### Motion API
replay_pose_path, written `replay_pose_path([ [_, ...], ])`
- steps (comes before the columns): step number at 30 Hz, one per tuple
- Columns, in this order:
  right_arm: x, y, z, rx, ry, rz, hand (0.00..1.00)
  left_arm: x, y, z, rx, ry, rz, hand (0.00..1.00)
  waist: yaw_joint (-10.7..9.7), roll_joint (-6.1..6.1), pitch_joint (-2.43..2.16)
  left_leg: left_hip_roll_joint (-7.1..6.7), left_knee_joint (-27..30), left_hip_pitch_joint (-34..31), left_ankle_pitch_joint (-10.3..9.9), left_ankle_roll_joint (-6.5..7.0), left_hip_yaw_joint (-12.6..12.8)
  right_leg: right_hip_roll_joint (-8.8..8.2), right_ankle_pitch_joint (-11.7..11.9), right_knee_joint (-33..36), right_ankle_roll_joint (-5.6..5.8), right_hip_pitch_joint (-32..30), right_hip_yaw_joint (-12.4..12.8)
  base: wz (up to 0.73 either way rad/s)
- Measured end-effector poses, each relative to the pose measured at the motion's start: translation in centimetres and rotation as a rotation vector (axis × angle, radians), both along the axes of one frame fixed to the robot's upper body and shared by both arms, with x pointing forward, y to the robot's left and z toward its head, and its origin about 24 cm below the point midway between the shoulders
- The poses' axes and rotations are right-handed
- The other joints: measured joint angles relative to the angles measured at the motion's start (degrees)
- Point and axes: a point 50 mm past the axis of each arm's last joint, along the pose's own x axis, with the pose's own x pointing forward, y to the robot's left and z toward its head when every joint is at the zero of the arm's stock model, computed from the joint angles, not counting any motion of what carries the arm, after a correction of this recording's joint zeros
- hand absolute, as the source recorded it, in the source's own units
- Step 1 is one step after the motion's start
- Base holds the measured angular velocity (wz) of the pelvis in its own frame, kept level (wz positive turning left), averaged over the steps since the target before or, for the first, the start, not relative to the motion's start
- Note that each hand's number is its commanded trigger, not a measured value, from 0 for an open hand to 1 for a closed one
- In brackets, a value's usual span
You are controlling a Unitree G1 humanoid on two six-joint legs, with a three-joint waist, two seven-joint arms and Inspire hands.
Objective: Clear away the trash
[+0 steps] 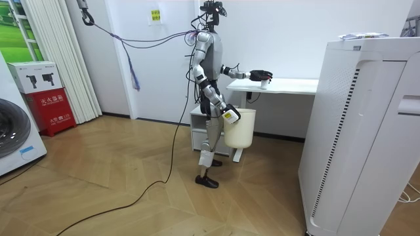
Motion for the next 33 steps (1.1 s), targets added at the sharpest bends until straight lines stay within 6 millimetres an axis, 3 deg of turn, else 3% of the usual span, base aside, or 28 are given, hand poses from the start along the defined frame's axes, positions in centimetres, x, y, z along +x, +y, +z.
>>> replay_pose_path([
  [10, 0.0, -0.1, 0.0, -0.002, 0.0, 0.001, 1.0, 0.0, 0.0, 0.0, 0.0, 0.002, 0.002, 1.0, 0.0, 0.06, 0.07, 0.0, -0.3, 0.1, 0.0, 0.0, 0.0, 0.06, 0.0, -0.2, 0.0, -0.2, 0.2, -0.01],
  [18, 0.7, 0.1, 0.3, 0.005, -0.02, -0.001, 1.0, 0.2, 0.0, 0.1, -0.027, -0.001, 0.007, 1.0, 0.1, 0.2, 0.48, 0.04, -0.2, -0.2, 0.0, 0.0, 0.0, 0.06, 0.0, 0.2, 0.0, -0.7, 0.3, -0.01],
  [24, 3.6, 0.4, 0.8, -0.015, -0.073, 0.001, 1.0, 1.3, -0.7, 1.1, -0.048, -0.044, -0.023, 1.0, 0.3, 0.5, 0.67, -0.02, 1.5, -4.2, 0.0, 0.04, 0.1, 0.01, 0.0, 2.4, -0.03, -5.2, 1.2, -0.06],
  [33, 9.0, 1.5, 1.9, -0.047, -0.129, 0.053, 1.0, 1.8, -6.0, 1.2, -0.216, -0.026, -0.308, 1.0, -0.1, 0.29, 1.02, 0.18, 5.7, -12.4, 0.1, 0.17, 0.1, -0.53, 0.0, 6.4, -0.05, -13.4, 1.4, -0.01],
])
